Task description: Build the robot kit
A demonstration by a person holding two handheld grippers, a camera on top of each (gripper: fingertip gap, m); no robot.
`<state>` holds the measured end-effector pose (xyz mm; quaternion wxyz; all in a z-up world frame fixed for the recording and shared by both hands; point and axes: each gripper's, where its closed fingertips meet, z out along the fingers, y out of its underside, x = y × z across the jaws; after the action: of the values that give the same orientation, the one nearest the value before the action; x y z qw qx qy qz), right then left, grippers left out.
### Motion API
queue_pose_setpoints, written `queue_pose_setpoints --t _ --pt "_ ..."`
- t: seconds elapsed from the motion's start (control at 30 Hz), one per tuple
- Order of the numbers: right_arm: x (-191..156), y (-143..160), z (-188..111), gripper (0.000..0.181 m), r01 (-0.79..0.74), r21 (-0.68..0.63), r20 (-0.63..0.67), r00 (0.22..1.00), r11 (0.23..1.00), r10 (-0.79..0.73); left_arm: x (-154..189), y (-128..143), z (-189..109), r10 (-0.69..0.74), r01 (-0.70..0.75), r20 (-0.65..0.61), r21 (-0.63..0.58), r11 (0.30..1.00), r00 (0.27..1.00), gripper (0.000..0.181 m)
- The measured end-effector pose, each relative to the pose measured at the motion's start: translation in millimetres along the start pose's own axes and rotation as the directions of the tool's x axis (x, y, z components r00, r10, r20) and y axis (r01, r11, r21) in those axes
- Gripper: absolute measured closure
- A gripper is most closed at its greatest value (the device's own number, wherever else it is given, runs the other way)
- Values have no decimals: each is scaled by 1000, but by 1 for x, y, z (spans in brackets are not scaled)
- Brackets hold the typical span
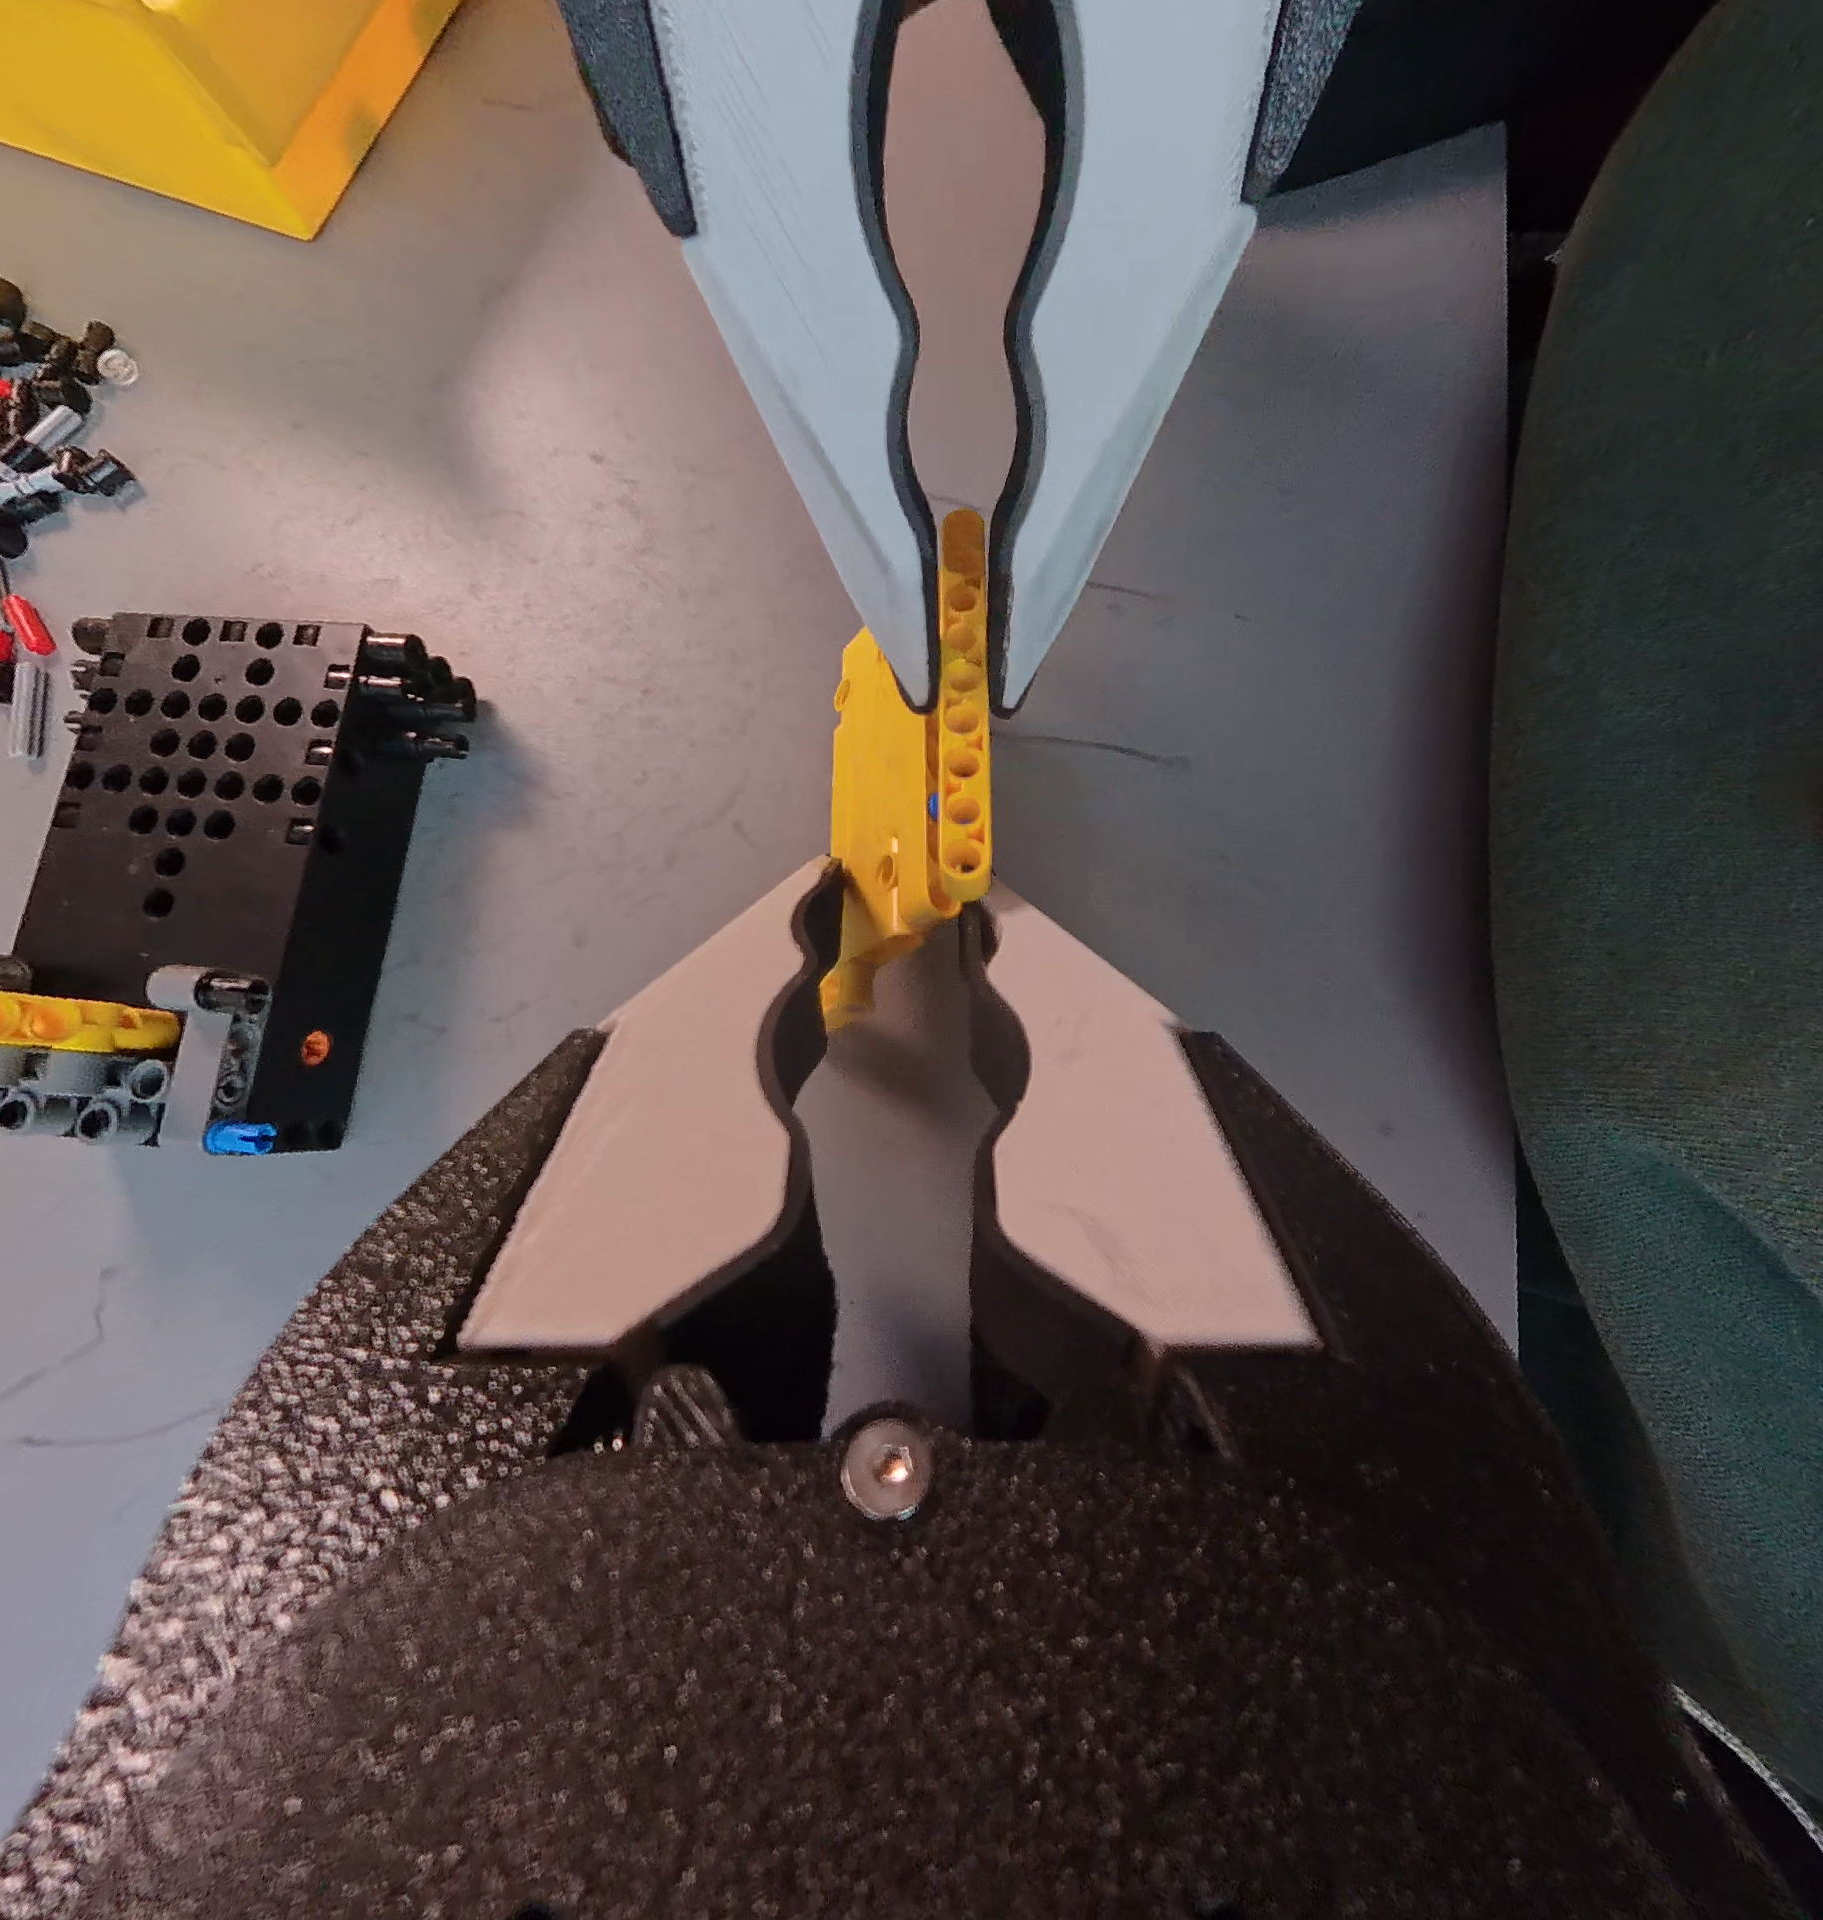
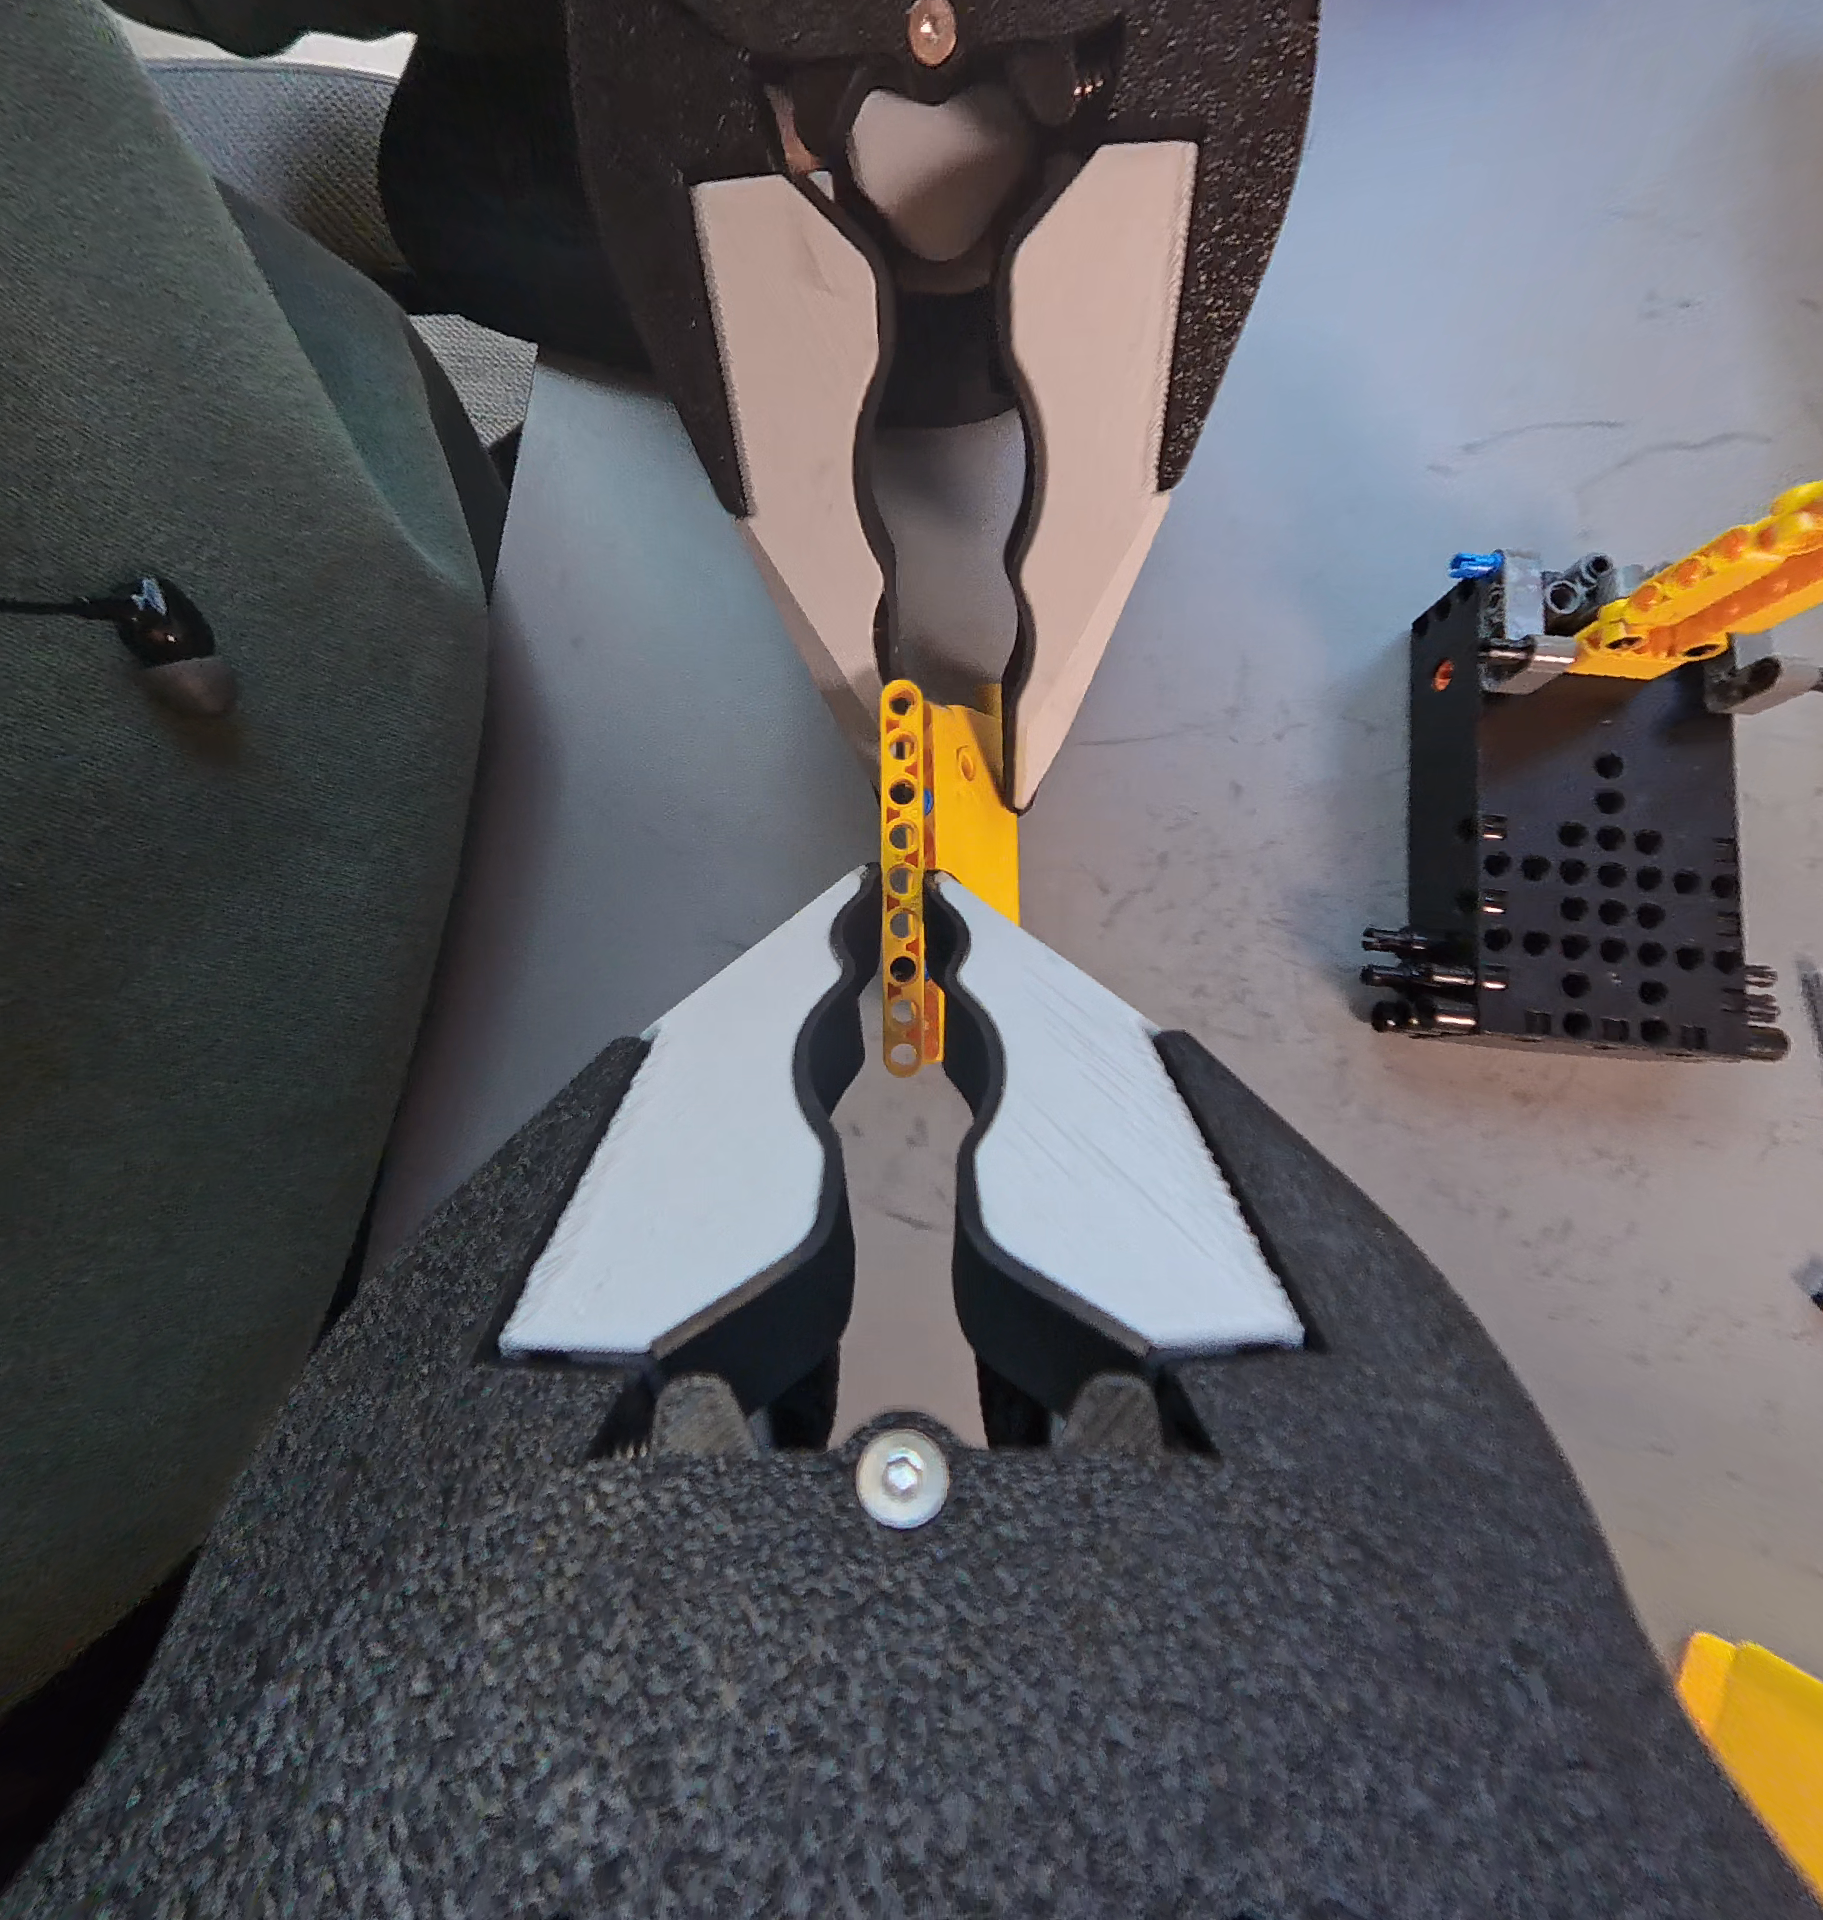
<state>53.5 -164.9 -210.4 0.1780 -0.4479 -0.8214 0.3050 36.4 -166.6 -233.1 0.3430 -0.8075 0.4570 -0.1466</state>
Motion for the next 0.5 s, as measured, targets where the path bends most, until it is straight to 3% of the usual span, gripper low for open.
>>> queue_pose_setpoints --t 0.13,0.5 --pt "8 -4 -6 174 21 27 -65 998 999 -19 -2 -5 -3 -22 22 -12 35 999 1000 172" --pt "14 -2 -9 174 -3 23 -31 999 1000 4 -2 -9 0 -42 44 -85 26 999 996 174"
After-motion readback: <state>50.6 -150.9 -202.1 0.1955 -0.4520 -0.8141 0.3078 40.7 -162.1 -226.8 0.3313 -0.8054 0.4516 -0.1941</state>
